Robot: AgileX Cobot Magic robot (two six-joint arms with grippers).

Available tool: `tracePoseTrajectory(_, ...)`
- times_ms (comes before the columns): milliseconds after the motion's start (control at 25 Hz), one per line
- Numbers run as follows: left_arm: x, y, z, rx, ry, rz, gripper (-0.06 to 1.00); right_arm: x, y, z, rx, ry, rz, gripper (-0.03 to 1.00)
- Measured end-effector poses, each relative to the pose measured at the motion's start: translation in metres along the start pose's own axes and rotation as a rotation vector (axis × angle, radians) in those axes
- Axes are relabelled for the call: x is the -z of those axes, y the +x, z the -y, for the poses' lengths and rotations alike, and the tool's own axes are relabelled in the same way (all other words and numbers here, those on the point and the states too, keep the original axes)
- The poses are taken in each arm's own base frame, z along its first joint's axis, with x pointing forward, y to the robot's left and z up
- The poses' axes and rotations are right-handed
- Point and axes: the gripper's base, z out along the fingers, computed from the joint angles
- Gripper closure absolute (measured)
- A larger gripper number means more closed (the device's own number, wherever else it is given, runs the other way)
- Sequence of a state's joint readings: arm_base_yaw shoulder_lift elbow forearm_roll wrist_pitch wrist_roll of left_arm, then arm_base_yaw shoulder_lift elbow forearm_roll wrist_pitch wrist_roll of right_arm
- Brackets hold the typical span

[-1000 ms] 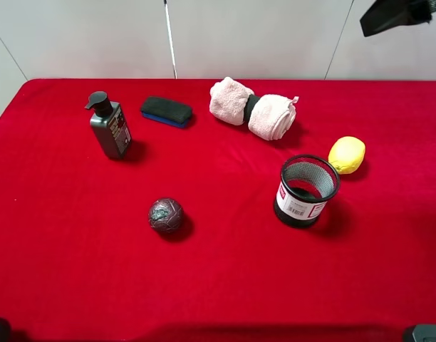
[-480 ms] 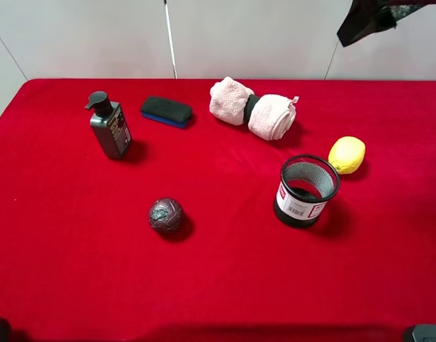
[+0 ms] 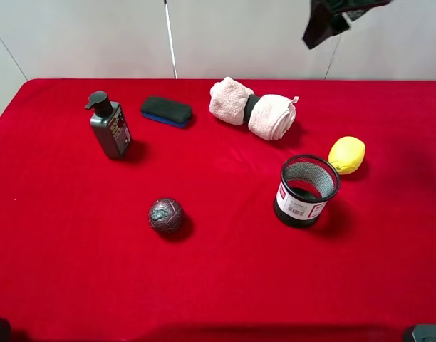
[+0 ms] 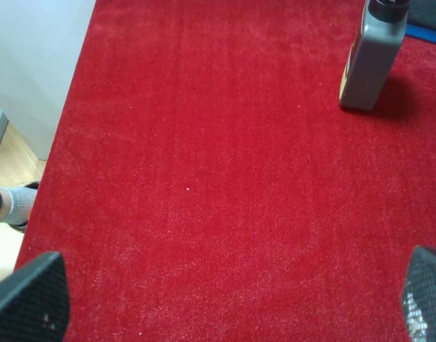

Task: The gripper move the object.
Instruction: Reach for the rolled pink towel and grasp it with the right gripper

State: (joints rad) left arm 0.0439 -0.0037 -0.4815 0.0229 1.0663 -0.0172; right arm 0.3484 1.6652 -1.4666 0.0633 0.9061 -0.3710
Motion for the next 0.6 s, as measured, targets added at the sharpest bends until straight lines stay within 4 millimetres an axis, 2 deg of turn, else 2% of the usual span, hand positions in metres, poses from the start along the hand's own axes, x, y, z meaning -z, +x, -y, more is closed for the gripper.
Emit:
tracePoseTrajectory(360, 0.000, 0.000, 0.000, 0.000, -0.001, 0.000, 0.02, -0.046, -0.026, 0.002, 0.045, -0.026, -0.030, 0.34)
tracePoseTrajectory(600, 0.000, 0.000, 0.000, 0.000, -0.001, 0.000, 0.02, -0.082, -0.033, 0.005, 0.052, -0.052, -0.075, 0.34)
